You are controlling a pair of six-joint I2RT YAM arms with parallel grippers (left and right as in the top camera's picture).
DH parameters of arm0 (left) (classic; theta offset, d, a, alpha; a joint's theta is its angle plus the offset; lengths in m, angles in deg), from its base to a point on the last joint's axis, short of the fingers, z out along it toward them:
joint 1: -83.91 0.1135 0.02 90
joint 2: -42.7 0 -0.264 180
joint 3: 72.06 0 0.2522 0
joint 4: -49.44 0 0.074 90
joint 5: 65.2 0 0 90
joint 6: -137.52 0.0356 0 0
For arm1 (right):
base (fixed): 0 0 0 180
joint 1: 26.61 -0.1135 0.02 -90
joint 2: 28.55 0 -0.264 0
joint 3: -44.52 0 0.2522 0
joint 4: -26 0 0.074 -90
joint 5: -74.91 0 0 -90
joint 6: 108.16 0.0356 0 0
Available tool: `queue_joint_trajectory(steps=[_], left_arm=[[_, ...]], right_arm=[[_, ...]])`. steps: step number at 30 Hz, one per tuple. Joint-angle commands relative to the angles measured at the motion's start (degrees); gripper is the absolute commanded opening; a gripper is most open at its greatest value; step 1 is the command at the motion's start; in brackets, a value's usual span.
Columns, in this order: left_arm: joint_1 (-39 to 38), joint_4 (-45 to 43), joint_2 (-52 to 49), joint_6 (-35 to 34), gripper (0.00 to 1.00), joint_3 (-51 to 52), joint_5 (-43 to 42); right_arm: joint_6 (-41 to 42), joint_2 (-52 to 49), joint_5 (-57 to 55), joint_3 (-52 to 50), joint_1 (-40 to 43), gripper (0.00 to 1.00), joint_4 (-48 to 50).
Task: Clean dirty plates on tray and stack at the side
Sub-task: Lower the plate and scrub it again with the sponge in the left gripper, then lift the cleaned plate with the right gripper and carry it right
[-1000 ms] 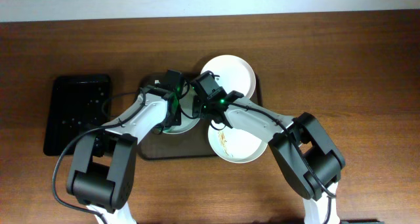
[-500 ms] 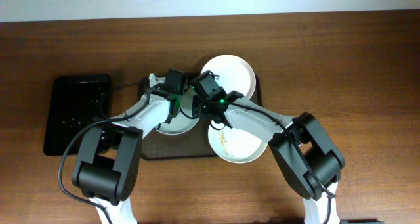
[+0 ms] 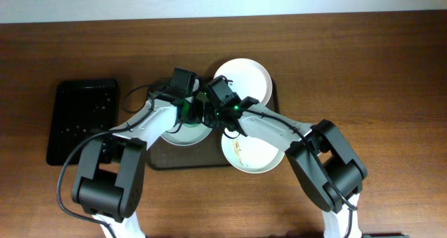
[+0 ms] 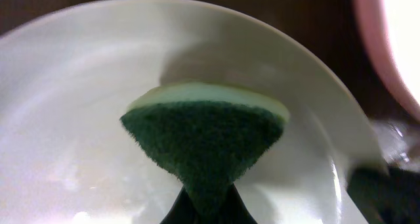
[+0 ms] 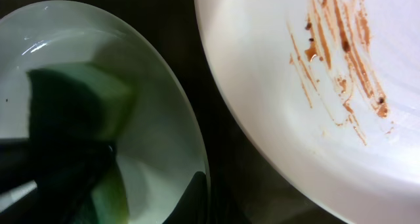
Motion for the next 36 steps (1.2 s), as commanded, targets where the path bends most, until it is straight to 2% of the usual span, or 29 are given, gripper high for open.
queue_joint_trajectory(steps=[1, 5, 9, 12, 14, 15, 16, 19, 20, 21, 26, 29, 31, 34, 36], left_arm=[[3.02, 5.31, -5.99, -13.14, 0.01, 0.02, 15.32], [6.36, 13.44, -5.90, -13.11, 0.01, -9.90, 17.22], [7.93, 25.88, -5.90, -12.63, 0.00, -23.43, 16.83], [8.85, 41.03, -5.90, -6.95, 0.00, -39.95, 5.68], [10.14, 45.94, -5.90, -4.76, 0.00, -47.43, -1.25], [10.97, 47.04, -5.90, -4.44, 0.00, -49.88, -4.31], [12.63, 46.88, -5.90, -3.58, 0.01, -50.84, -7.41], [14.36, 47.08, -5.95, -3.56, 0.01, -50.75, -7.37], [14.51, 46.99, -5.99, -3.56, 0.01, -50.73, -7.28], [14.49, 46.93, -6.03, -3.58, 0.01, -50.73, -7.15], [14.49, 46.86, -6.03, -3.58, 0.01, -50.73, -7.17], [14.47, 47.08, -6.03, -3.61, 0.01, -50.73, -7.17], [14.38, 47.08, -6.03, -3.58, 0.01, -50.73, -7.17], [14.34, 47.06, -6.03, -3.61, 0.01, -50.73, -7.17], [14.34, 47.06, -6.03, -3.58, 0.01, -50.73, -7.15]], right_arm=[[0.07, -0.48, -0.55, 0.57, 0.00, 0.04, -0.33], [0.07, -0.48, -0.55, 0.57, 0.00, 0.04, -0.42], [0.04, -0.46, -0.55, 0.59, 0.00, 0.04, -1.46], [-5.14, 2.82, -0.37, 0.92, 0.04, 0.04, -2.60], [-9.20, 8.00, -0.94, 0.96, 0.04, 0.04, -3.69], [-10.88, 11.52, -4.68, 1.03, -0.07, 0.04, -5.68], [-13.99, 16.59, -12.50, 1.03, -0.48, 0.04, -9.53], [-19.32, 22.75, -27.80, 1.03, -2.71, 0.04, -13.60], [-21.24, 23.96, -36.24, 1.03, -4.70, 0.04, -14.23], [-22.97, 24.04, -46.05, 1.03, -7.45, 0.04, -14.34], [-23.78, 21.86, -70.55, 1.01, -16.87, 0.04, -13.09], [-24.30, 20.74, -76.98, 1.01, -19.28, 0.04, -12.07], [-32.48, 20.72, -81.26, 1.01, -20.70, 0.04, -6.97], [-45.38, 20.72, -81.85, 1.01, -22.25, 0.04, 3.69], [-49.55, 20.72, -81.81, 1.01, -23.39, 0.04, 8.39]])
